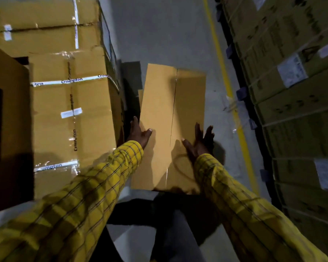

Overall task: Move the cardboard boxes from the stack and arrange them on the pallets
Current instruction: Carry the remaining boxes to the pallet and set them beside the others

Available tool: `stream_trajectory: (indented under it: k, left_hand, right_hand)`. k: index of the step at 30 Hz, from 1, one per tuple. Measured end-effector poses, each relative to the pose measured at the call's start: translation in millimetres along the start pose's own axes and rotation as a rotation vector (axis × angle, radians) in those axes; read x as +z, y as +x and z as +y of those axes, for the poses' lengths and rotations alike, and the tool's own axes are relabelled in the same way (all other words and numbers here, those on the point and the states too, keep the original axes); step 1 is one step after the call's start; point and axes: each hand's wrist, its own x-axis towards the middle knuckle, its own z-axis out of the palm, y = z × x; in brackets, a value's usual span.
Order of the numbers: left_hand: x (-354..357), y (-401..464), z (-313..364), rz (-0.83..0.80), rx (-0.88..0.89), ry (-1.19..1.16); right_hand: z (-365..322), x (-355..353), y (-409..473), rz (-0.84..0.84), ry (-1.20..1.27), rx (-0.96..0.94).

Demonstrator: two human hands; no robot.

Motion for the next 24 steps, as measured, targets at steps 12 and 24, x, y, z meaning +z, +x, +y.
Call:
stream_trajectory:
  k: [12, 24]
  left_hand:
    - [22.2, -1.3, -1.3, 0.027, 0.039, -0.129]
    - [-85.5, -95.8, 88.6, 0.103, 0.297, -0.195]
  right_hand:
    - [8.1, -2.4, 12.0, 0.112, 0.195, -0.029]
    - [-79.1, -133.4, -110.0, 0.351, 0.063, -0.144]
